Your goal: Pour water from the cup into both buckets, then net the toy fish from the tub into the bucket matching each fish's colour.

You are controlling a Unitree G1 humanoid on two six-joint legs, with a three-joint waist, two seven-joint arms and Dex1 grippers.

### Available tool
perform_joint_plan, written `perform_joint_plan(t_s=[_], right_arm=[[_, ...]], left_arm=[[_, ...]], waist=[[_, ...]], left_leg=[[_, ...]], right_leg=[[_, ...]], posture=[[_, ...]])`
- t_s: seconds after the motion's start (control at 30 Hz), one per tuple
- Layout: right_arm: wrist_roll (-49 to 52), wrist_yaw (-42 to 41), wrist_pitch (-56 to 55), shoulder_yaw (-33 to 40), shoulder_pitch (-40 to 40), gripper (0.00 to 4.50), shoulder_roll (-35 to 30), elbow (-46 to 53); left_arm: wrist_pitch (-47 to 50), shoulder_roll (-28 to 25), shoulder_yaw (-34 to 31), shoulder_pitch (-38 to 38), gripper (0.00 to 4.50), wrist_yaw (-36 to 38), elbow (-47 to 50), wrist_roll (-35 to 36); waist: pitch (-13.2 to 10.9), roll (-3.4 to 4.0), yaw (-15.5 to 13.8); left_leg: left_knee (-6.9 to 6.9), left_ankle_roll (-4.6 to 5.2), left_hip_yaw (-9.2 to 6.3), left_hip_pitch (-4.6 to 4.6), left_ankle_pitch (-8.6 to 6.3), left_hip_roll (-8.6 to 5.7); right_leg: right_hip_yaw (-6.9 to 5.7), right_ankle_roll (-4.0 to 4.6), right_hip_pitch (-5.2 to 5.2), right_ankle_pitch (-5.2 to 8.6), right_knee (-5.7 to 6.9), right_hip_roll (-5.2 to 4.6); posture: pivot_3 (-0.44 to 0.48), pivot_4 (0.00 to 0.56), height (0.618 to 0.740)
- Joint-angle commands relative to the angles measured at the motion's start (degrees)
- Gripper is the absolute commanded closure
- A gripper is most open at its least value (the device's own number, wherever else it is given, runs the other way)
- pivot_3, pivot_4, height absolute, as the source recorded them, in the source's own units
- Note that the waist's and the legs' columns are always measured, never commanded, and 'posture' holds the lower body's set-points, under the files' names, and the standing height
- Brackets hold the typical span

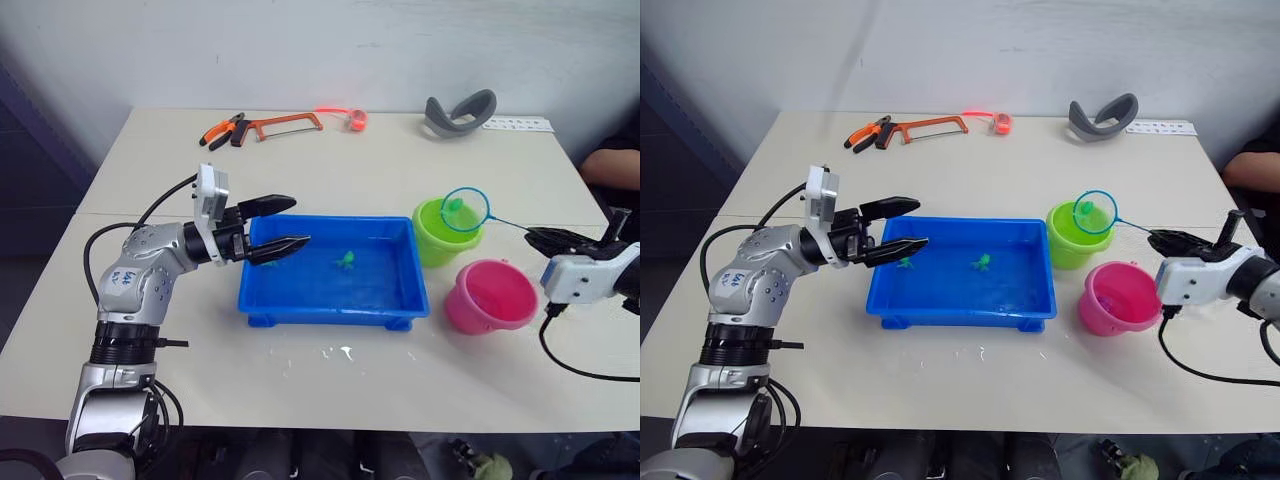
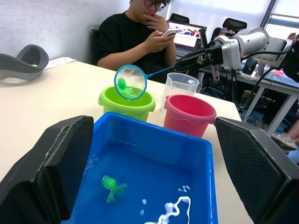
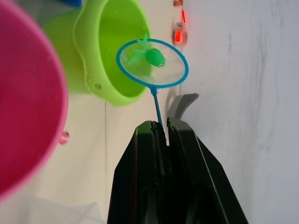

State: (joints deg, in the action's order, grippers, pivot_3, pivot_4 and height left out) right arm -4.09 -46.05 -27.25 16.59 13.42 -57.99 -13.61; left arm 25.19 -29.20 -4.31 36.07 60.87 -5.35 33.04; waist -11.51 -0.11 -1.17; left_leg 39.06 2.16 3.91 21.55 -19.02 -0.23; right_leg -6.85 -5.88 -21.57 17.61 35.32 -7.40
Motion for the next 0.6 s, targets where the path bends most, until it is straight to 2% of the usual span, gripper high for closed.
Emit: perform_joint_plan(t_s=[0.03, 0.2, 0.33, 0.6], right_arm=[[-37.02, 34.05, -17.52, 0.25, -4.07, 4.50, -10.59, -0.25], [-48.00, 47.17, -21.39, -0.31, -3.50, 4.50, -12.55, -0.84], [-55.25, 57.30, -19.98, -5.47, -1.02, 4.50, -15.56, -2.84], [-59.39, 64.37, -18.04, -8.74, 4.08, 4.50, -16.54, -4.67]], left_arm=[[-3.19, 0.24, 1.14, -0.81, 0.02, 1.85, -0.11, -1.59], [-3.25, 1.31, 1.75, -0.38, 0.02, 1.70, -0.40, -1.59], [-3.43, 2.34, 2.17, 0.84, 0.02, 1.78, -1.49, -1.65], [-5.17, 2.65, 2.10, 1.41, 0.02, 2.73, -4.33, -2.35]], waist=[[0.00, 0.00, -0.01], [-0.01, 0.03, -0.01], [-0.01, 0.06, -0.02], [-0.01, 0.07, 0.24]], left_leg=[[0.00, -0.01, 0.00, 0.00, 0.01, 0.00], [0.00, -0.03, -0.02, 0.00, 0.03, 0.01], [-0.02, -0.08, -0.01, 0.00, 0.06, 0.02], [-0.04, -0.16, -0.02, -0.01, 0.11, 0.04]], right_leg=[[0.00, 0.00, 0.00, 0.00, 0.00, 0.00], [0.04, -0.01, 0.01, 0.01, -0.02, 0.00], [0.08, 0.01, -0.01, 0.02, 0.00, 0.03], [0.15, 0.02, -0.01, 0.02, 0.02, 0.24]], posture=[[0.000, 0.150, 0.740], [0.000, 0.150, 0.740], [0.000, 0.150, 0.740], [0.000, 0.150, 0.740]])
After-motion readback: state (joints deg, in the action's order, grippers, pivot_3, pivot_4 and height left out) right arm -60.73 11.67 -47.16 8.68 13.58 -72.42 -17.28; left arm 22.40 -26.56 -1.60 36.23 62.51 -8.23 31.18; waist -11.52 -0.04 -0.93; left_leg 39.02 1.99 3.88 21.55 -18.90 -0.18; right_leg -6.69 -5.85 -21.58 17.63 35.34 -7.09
